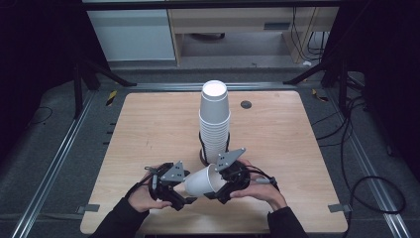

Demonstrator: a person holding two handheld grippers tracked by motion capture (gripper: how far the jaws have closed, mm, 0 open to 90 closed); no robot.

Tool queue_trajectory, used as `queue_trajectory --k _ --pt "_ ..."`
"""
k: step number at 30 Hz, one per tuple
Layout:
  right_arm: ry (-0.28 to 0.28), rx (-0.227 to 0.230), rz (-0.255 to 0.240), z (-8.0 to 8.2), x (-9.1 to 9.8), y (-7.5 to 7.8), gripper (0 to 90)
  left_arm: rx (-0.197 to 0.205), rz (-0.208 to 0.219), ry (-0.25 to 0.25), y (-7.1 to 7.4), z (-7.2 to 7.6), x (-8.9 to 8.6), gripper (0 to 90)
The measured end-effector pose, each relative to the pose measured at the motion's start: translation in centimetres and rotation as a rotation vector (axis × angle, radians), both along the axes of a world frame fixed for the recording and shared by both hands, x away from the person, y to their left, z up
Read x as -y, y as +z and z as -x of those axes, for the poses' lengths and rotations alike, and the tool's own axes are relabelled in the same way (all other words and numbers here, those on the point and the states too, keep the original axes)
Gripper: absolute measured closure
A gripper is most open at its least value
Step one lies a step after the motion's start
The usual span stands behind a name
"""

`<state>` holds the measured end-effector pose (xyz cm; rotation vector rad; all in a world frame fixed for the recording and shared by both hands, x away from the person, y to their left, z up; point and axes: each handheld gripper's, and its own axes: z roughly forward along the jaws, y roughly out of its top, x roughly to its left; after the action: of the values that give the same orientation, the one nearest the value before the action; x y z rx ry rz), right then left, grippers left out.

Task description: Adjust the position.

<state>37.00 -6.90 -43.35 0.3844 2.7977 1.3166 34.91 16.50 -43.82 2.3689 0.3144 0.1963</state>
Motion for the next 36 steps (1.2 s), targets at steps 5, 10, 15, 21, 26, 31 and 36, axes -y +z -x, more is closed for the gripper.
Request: queue_trajectory --k 5,10,15,21,26,31,36 --pt "0.025 -0.006 -0.008 0.2 -0.5 -0.2 7.9 0.000 -0.020 -0.018 -0.2 0.2 0.4 14.2" --pt "0.043 -0.009 0.005 0.3 -1.1 -0.4 8.0 0.004 -0.038 -0.028 -0.4 0.3 0.7 16.3" --pt "0.054 -0.011 -0.012 0.4 -1.5 -0.5 8.0 0.005 -0.044 -0.036 -0.4 0.4 0.8 18.0" --pt "0.054 -0.004 -0.011 0.5 -1.6 -0.6 8.0 0.000 -0.052 -0.040 -0.5 0.5 0.9 21.5" --pt "0.059 0.006 -0.029 0.5 -1.7 -0.6 6.7 -0.002 -0.044 -0.039 -0.4 0.4 0.8 22.0" --pt "0.038 0.024 -0.053 0.5 -1.5 -0.4 4.9 -0.006 -0.032 -0.027 -0.3 0.2 0.4 22.2" --pt "0.010 0.021 -0.108 0.2 -0.4 0.4 4.8 -0.016 -0.002 -0.007 -0.1 -0.2 -0.3 22.3"
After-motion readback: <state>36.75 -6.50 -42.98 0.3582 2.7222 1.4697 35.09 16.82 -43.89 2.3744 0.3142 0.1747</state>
